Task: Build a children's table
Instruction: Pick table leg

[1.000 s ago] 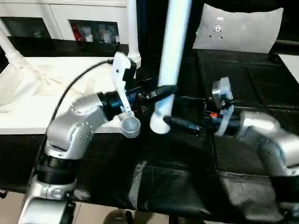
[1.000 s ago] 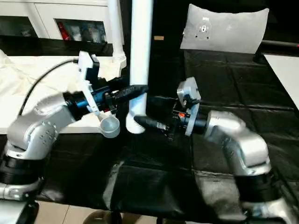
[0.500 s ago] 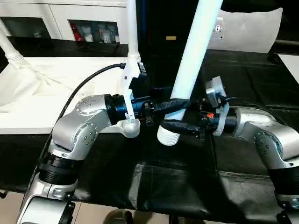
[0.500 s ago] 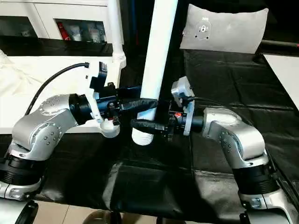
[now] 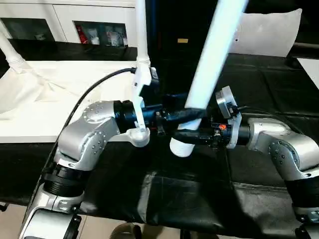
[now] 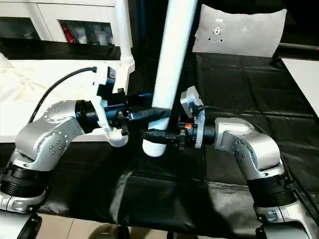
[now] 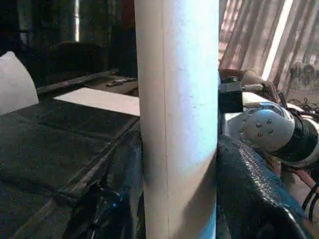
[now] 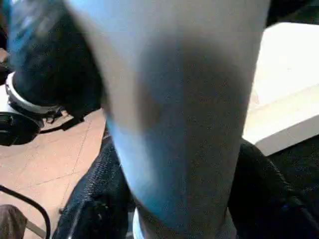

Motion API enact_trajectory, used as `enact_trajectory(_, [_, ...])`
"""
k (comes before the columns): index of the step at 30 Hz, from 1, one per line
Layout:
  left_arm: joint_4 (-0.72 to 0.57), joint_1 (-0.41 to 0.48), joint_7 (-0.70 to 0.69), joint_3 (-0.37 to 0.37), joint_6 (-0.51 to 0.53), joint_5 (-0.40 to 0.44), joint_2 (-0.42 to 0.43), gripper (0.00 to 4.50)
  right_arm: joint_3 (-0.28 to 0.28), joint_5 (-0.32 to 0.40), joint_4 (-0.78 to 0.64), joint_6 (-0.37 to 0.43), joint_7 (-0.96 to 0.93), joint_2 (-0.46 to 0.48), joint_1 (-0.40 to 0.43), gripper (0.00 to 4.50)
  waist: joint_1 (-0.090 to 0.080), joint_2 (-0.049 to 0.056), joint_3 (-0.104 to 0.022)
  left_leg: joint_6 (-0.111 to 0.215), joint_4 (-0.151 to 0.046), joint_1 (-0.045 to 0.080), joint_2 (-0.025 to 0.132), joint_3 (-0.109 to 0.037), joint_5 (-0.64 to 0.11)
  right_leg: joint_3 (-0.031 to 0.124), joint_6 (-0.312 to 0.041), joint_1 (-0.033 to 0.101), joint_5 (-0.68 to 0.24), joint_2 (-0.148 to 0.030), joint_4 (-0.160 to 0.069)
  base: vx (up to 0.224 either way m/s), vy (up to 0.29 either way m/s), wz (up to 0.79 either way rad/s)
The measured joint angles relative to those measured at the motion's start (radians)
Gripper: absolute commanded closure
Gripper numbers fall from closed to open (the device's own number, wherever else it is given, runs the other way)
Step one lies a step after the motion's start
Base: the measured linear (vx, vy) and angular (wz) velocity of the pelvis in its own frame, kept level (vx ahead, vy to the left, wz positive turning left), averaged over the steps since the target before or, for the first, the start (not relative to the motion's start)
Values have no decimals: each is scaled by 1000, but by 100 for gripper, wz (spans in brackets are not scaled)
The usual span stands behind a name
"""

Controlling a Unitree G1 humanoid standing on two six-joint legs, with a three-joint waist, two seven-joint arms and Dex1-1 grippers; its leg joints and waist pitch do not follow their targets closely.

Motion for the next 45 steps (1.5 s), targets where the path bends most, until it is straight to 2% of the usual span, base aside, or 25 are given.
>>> enact_trajectory(2, [4,0,0,-1,-5,1,-1,262,0,0,0,0,1,0,0,230,0,0,0,0,0,0,0,0,0,0,0,0,0,0,0,0,0,0])
enact_trajectory(4, [4,-1,0,-2,-6,2,-1,262,0,0,0,0,1,0,0,178,0,0,0,0,0,0,0,0,0,0,0,0,0,0,0,0,0,0])
enact_trajectory(6, [6,-1,-3,-3,-12,10,0,262,0,3,4,0,3,0,0,173,1,0,0,0,0,0,0,0,0,0,0,0,0,0,0,0,0,0])
enact_trajectory(9, [7,-1,-3,-3,-17,13,-1,262,0,3,4,0,3,1,0,136,1,0,0,-1,0,0,0,0,0,0,0,0,0,0,0,0,0,0])
enact_trajectory(11, [12,-1,-2,-3,-20,17,-1,262,0,3,5,0,4,1,0,133,1,0,0,-1,0,0,0,0,0,0,0,0,0,0,0,0,0,0])
enact_trajectory(12, [15,-1,0,-3,-20,21,-1,262,0,3,5,0,5,1,0,154,1,0,0,-1,0,0,0,0,0,0,0,0,0,0,0,0,0,0])
enact_trajectory(15, [16,-1,-4,-3,-20,20,-2,262,-1,2,6,0,3,1,0,169,1,0,0,-1,0,0,0,0,1,0,0,0,0,0,0,0,0,0])
enact_trajectory(22, [16,-1,-7,-5,-20,20,-4,262,-2,2,13,0,3,2,-1,245,2,0,0,-2,0,0,0,0,1,0,0,0,0,0,1,0,0,0])
enact_trajectory(28, [16,-1,1,-3,-15,18,-5,262,-2,-5,13,-8,4,5,0,254,5,0,0,-3,0,0,1,0,2,0,0,0,0,0,1,0,0,0])
enact_trajectory(31, [16,-1,23,13,26,-9,-18,262,-7,-5,13,-8,3,5,0,257,8,0,0,-4,0,0,1,0,3,-1,0,0,0,0,2,0,0,0])
enact_trajectory(32, [16,0,27,18,35,-16,-22,206,-9,-4,13,-8,3,5,0,257,9,0,-1,-4,0,0,1,0,3,-1,-1,0,0,0,2,0,0,0])
enact_trajectory(37, [-3,0,61,72,73,-98,-64,171,-15,0,13,-12,6,7,3,259,17,-3,-5,-4,0,0,2,0,4,-3,-2,0,1,0,2,0,0,0])
enact_trajectory(39, [-9,0,62,78,82,-111,-63,146,-13,-5,13,-18,7,7,4,259,19,-2,-10,-4,0,0,2,0,5,-3,-2,0,1,0,2,0,0,0])
enact_trajectory(41, [-23,4,66,77,99,-118,-64,143,-11,-6,13,-21,4,10,7,259,20,-3,-19,-4,0,0,3,0,5,-3,-1,0,1,0,2,0,0,0])
enact_trajectory(43, [-41,13,87,74,106,-118,-73,112,-10,-9,11,-26,-11,26,16,259,20,-2,-27,-4,0,0,3,0,5,-4,-1,1,1,0,2,0,0,0])
enact_trajectory(45, [-46,16,107,81,105,-119,-91,104,-7,-12,11,-26,-26,36,22,259,20,-3,-27,-5,0,0,3,0,5,-4,5,1,-3,0,2,0,0,0])
